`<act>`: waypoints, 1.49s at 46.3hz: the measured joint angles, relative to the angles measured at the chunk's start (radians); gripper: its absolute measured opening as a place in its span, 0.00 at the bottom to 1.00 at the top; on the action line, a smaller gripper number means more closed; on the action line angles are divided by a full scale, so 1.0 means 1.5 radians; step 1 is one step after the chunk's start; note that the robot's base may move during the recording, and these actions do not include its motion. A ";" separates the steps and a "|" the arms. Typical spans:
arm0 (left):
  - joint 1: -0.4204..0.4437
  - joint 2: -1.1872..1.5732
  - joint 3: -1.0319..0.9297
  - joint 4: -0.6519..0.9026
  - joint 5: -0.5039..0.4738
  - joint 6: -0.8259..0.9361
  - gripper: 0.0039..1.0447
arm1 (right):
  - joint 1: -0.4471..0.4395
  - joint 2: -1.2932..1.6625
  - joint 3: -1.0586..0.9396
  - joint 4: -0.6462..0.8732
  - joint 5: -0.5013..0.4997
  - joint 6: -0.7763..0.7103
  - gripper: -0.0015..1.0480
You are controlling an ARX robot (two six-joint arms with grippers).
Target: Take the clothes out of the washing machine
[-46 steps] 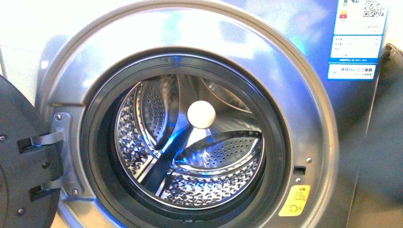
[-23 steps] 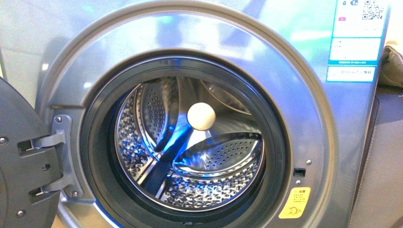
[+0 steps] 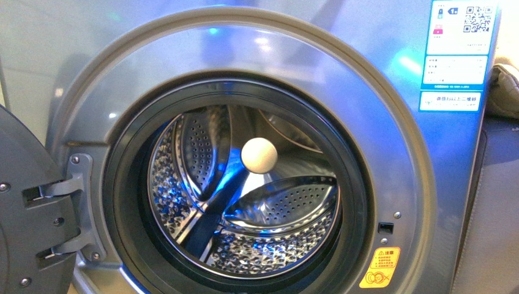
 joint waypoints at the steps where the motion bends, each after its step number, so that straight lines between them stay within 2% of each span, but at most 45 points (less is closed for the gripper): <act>1: 0.000 0.000 0.000 0.000 0.000 0.000 0.94 | 0.007 0.008 -0.010 -0.017 0.000 -0.004 0.07; 6: 0.000 0.000 0.000 0.000 0.000 0.000 0.94 | 0.040 0.062 -0.054 -0.077 0.018 -0.031 0.08; 8: 0.000 0.000 0.000 0.000 0.000 0.000 0.94 | 0.049 0.080 -0.064 -0.092 0.021 -0.033 0.13; 17: 0.000 0.000 0.000 0.000 0.000 0.000 0.94 | 0.072 0.099 -0.096 -0.173 -0.009 -0.026 0.46; 24: 0.000 0.000 0.000 0.000 0.000 0.000 0.94 | 0.096 -0.019 -0.099 -0.238 -0.056 0.011 0.68; 32: 0.000 0.000 0.000 0.000 0.000 0.000 0.94 | 0.166 -0.193 -0.092 -0.275 -0.072 0.102 0.94; 37: 0.000 0.000 0.000 0.000 0.000 0.000 0.94 | 0.229 -0.314 -0.061 -0.281 -0.045 0.197 0.92; 40: 0.000 0.000 0.000 0.000 0.000 0.000 0.94 | 0.246 -0.344 -0.047 -0.271 -0.034 0.227 0.93; 45: 0.000 -0.001 0.000 0.000 0.000 0.000 0.94 | 0.281 -0.400 -0.025 -0.190 0.035 0.244 0.93; 53: 0.000 -0.001 0.000 0.000 0.000 0.000 0.94 | 0.372 -0.502 -0.008 0.008 0.227 0.154 0.93; 62: 0.000 -0.001 0.000 0.000 0.000 0.000 0.94 | 0.617 -0.636 -0.087 -0.008 0.412 0.023 0.93; 65: 0.000 -0.001 0.000 0.000 -0.001 0.000 0.94 | 0.724 -0.662 -0.152 -0.004 0.488 -0.009 0.93; 66: -0.005 0.008 0.013 -0.020 -0.025 -0.012 0.94 | 0.737 -0.664 -0.162 -0.005 0.493 -0.014 0.93; 68: -0.018 0.036 0.089 -0.135 -0.121 -0.057 0.94 | 0.752 -0.664 -0.171 -0.005 0.496 -0.020 0.93; 69: -0.021 0.057 0.146 -0.224 -0.191 -0.089 0.94 | 0.756 -0.663 -0.172 -0.004 0.498 -0.024 0.93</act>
